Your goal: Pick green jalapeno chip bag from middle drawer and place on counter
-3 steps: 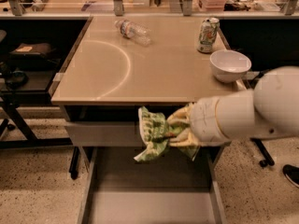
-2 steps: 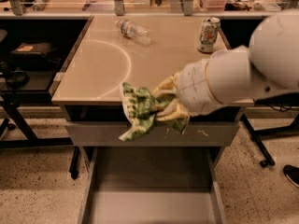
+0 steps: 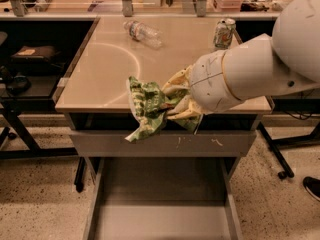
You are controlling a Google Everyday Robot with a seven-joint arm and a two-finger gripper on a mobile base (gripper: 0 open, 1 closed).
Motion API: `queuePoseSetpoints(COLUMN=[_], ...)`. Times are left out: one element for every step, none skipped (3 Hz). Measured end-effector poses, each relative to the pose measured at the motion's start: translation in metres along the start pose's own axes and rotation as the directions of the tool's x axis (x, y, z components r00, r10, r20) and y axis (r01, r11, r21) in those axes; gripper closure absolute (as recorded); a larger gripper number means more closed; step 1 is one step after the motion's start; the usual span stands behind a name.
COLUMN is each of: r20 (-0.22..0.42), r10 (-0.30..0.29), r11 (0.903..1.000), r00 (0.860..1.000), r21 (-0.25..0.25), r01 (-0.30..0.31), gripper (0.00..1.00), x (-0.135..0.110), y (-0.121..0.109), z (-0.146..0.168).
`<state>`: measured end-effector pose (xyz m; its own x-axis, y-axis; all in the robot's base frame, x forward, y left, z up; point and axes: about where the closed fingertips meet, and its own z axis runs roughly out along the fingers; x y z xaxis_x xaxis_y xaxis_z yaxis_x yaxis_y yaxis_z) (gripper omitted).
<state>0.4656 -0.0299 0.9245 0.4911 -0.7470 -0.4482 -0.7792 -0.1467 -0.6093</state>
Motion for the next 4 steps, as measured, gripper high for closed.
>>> queuePoseSetpoints(r20=[0.001,-0.009,0.001,0.034], r10=[-0.016,-0.027,0.001,0.059], r11=[0.9995,0.9943,0.9783,0.9711], r00=[1.0,1.0,1.0,0.998], r21=[0.029,0.103,0.207,0.229], r01=[0.016,0.027,-0.001,-0.066], gripper=[1.0,1.0,1.0,1.0], x=[-0.001,0.023,0.054,0.079], y=[-0.007,-0.046,-0.109,-0.148], z=[-0.001,0.002,0.011,0.039])
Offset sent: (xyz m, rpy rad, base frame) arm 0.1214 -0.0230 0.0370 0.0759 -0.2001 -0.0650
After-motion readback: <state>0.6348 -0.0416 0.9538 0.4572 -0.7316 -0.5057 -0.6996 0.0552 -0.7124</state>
